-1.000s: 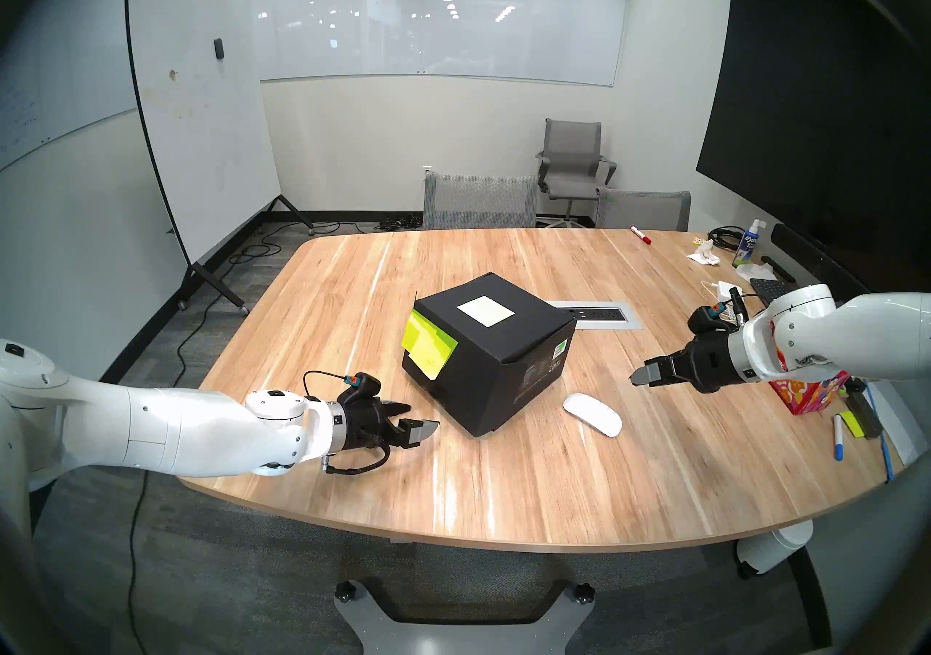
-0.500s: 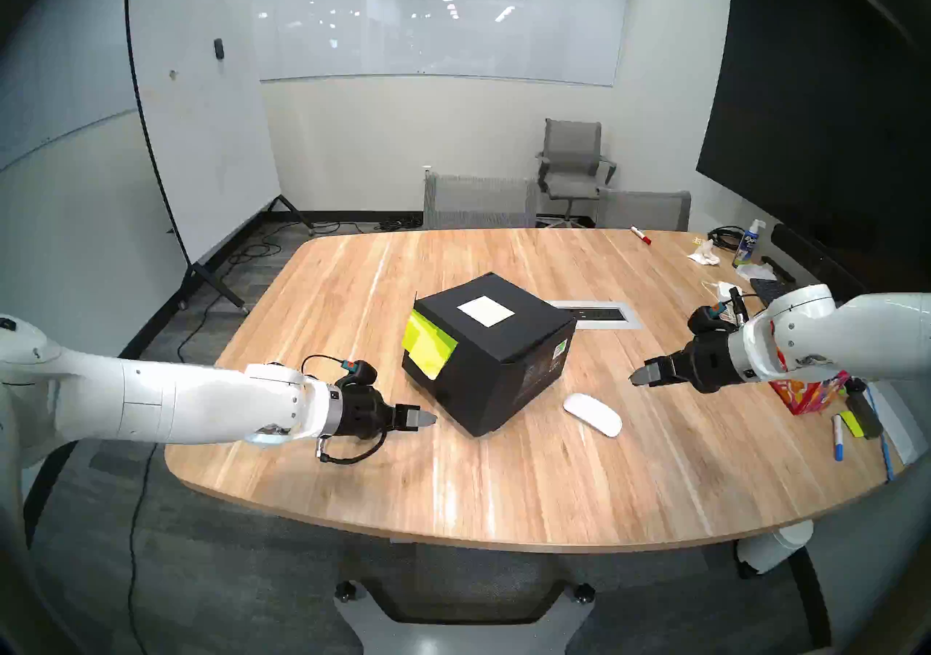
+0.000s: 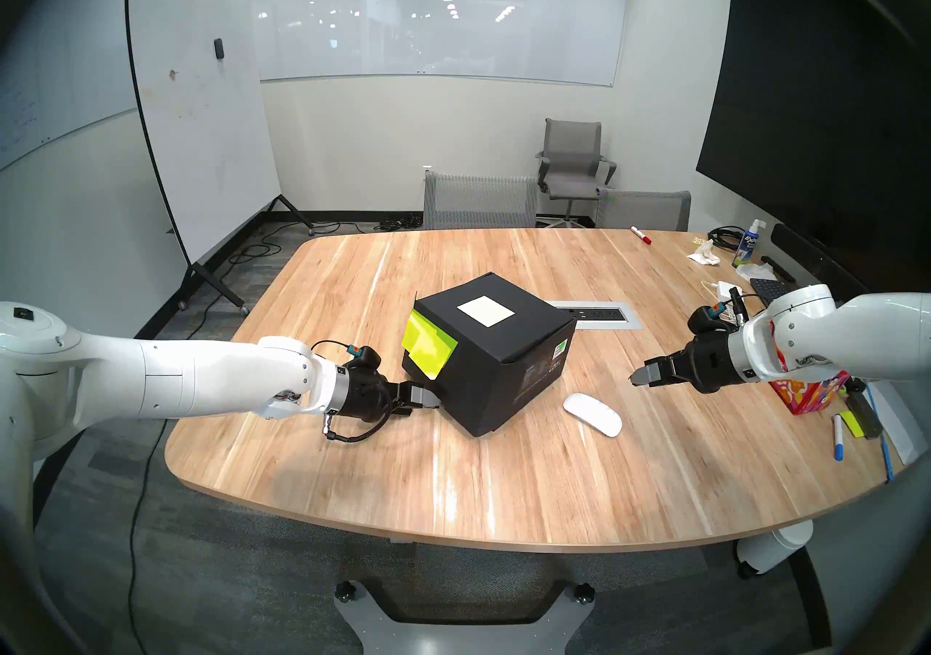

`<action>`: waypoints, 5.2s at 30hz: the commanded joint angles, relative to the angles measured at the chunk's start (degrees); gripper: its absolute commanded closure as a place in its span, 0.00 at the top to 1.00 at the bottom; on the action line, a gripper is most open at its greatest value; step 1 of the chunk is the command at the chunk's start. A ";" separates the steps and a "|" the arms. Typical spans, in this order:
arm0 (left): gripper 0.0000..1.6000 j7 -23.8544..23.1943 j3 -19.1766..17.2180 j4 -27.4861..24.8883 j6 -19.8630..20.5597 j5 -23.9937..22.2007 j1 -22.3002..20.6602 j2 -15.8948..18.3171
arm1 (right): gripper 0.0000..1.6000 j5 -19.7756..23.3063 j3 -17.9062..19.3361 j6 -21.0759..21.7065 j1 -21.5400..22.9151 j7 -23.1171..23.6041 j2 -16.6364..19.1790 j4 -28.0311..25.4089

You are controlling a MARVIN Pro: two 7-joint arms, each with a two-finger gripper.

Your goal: Open the box and place the mouse inside

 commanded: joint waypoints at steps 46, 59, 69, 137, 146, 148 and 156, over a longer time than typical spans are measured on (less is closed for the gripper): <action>1.00 -14.34 -5.73 16.32 6.65 -2.74 6.03 -8.49 | 1.00 -0.12 0.42 -0.04 0.80 -0.13 -0.06 -0.14; 1.00 -17.18 -5.41 19.65 11.86 -3.70 6.05 -9.42 | 1.00 -0.12 0.42 -0.03 0.81 -0.14 -0.05 -0.15; 1.00 -19.69 -5.89 23.63 16.01 -4.48 5.57 -10.22 | 1.00 -0.12 0.43 -0.04 0.79 -0.13 -0.06 -0.13; 0.00 -8.36 -5.58 13.83 12.67 2.48 2.21 -2.91 | 1.00 -0.12 0.43 -0.04 0.80 -0.13 -0.06 -0.14; 0.00 -6.40 -6.11 11.86 10.80 1.88 2.53 -2.54 | 1.00 -0.12 0.43 -0.04 0.79 -0.13 -0.06 -0.13; 0.00 -5.78 -6.21 11.14 10.34 1.71 2.63 -2.46 | 1.00 -0.12 0.43 -0.04 0.79 -0.13 -0.06 -0.13; 0.00 -2.69 -6.57 8.53 6.34 1.56 3.46 -2.84 | 1.00 -0.12 0.43 -0.04 0.79 -0.13 -0.06 -0.13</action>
